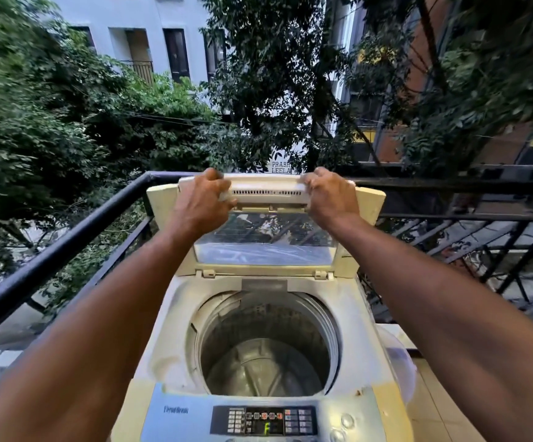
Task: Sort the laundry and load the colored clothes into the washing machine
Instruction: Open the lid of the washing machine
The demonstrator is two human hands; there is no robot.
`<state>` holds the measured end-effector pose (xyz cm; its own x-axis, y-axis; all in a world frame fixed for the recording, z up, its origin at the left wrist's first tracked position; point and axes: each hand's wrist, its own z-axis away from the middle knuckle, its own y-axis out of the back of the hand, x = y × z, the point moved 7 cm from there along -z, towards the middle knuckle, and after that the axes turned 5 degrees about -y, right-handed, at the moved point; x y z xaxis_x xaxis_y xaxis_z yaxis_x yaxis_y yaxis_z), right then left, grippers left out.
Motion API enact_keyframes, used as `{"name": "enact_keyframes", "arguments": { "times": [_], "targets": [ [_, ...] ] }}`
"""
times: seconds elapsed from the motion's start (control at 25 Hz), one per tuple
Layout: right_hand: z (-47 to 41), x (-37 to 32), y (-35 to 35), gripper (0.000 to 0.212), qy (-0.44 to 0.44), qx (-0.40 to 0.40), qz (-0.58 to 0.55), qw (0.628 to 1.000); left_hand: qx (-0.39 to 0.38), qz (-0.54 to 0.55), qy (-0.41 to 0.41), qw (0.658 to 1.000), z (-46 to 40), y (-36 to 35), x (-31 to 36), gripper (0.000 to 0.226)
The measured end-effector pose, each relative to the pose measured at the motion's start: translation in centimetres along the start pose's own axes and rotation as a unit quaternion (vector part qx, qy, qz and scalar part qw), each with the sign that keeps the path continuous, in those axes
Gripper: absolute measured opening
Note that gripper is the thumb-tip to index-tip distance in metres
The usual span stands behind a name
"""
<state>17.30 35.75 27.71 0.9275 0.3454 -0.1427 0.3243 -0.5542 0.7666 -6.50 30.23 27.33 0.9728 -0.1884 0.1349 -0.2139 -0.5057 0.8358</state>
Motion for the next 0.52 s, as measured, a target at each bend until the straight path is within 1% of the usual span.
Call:
{"name": "enact_keyframes", "arguments": {
  "times": [0.04, 0.12, 0.16, 0.2, 0.24, 0.36, 0.4, 0.52],
  "targets": [
    [-0.4, 0.1, -1.3, 0.034, 0.009, -0.044, 0.009, 0.999, -0.048, 0.013, 0.010, 0.999, -0.3, -1.0, -0.6, 0.059],
    [-0.6, 0.6, -4.1, 0.065, -0.007, -0.182, 0.020, 0.983, -0.123, 0.002, 0.022, 0.992, -0.7, -2.5, -2.0, 0.078],
    [-0.3, 1.1, -5.3, 0.079, -0.028, -0.241, 0.003, 0.970, -0.137, -0.007, 0.017, 0.990, -0.8, -3.0, -2.5, 0.083],
    [-0.1, 1.6, -6.0, 0.089, -0.044, -0.274, -0.014, 0.961, -0.141, -0.012, 0.010, 0.990, -0.9, -3.2, -3.0, 0.085],
    [0.2, 2.0, -6.4, 0.096, -0.049, -0.282, -0.023, 0.958, -0.142, -0.014, 0.009, 0.990, -0.9, -3.4, -3.5, 0.087],
    [1.0, 2.4, -6.4, 0.114, -0.042, -0.259, -0.005, 0.965, -0.155, -0.018, 0.014, 0.988, -0.7, -4.2, -4.5, 0.092],
    [1.2, 2.4, -6.4, 0.119, -0.041, -0.262, -0.003, 0.964, -0.163, -0.016, 0.015, 0.986, -0.5, -4.6, -4.6, 0.093],
    [1.7, 2.3, -6.2, 0.125, -0.028, -0.277, 0.002, 0.961, -0.184, -0.006, 0.024, 0.983, 0.1, -5.6, -4.6, 0.096]
  ]
}}
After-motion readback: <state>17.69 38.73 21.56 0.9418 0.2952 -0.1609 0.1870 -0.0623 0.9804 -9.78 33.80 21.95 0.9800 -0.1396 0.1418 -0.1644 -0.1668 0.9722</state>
